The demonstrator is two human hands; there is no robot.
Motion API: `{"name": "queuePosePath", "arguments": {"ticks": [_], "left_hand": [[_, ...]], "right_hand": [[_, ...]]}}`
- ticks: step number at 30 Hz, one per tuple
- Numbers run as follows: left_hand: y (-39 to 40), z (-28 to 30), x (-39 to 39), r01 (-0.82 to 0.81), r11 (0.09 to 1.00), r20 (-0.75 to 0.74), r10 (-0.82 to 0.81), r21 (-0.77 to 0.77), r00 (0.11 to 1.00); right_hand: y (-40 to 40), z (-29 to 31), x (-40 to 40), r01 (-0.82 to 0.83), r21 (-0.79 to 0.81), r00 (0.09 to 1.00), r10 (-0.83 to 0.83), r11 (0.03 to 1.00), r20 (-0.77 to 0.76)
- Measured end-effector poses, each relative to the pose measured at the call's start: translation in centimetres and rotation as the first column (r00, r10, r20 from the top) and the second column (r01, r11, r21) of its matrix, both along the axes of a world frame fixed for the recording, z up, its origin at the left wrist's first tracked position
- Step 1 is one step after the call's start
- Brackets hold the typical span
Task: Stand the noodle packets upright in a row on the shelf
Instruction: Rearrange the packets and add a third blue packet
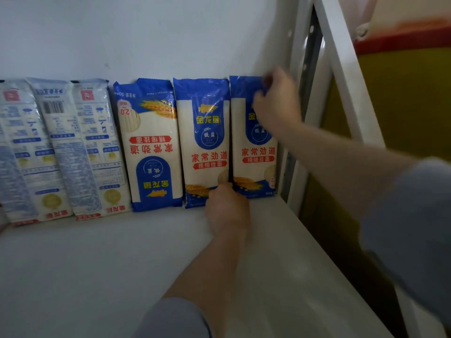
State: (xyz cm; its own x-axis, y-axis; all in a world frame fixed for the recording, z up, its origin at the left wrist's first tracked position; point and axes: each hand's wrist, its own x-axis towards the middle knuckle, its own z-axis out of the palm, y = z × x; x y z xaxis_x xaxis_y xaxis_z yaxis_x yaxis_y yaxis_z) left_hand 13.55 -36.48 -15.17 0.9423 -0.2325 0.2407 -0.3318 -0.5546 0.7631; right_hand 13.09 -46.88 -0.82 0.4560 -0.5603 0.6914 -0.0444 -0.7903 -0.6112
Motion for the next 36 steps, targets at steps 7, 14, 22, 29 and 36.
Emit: {"name": "queuePosePath", "arguments": {"ticks": [7, 14, 22, 29, 36], "left_hand": [[-0.1, 0.3, -0.2, 0.003, 0.999, 0.020, -0.004, 0.040, 1.000], [-0.1, 0.5, -0.2, -0.009, 1.000, 0.015, 0.009, 0.029, 1.000], [-0.1, 0.1, 0.0, -0.015, 0.999, 0.017, 0.015, 0.030, 1.000], [2.8, 0.6, -0.2, 0.191, 0.979, 0.012, -0.192, 0.066, 0.981], [9.8, 4.7, -0.5, 0.482, 0.687, -0.166, -0.475, 0.543, 0.864]], "right_hand": [[-1.0, -13.8, -3.3, 0.155, 0.601, 0.982, -0.054, 0.784, -0.182], [-1.3, -14.8, -3.2, 0.146, 0.456, 0.953, -0.002, 0.878, -0.302], [-1.0, -14.4, -3.8, 0.132, 0.442, 0.949, 0.015, 0.887, -0.314], [2.0, -13.0, -6.1, 0.181, 0.021, 0.753, -0.125, 0.983, -0.646], [8.6, -9.5, -7.3, -0.211, -0.279, 0.485, -0.148, 0.937, -0.862]]}}
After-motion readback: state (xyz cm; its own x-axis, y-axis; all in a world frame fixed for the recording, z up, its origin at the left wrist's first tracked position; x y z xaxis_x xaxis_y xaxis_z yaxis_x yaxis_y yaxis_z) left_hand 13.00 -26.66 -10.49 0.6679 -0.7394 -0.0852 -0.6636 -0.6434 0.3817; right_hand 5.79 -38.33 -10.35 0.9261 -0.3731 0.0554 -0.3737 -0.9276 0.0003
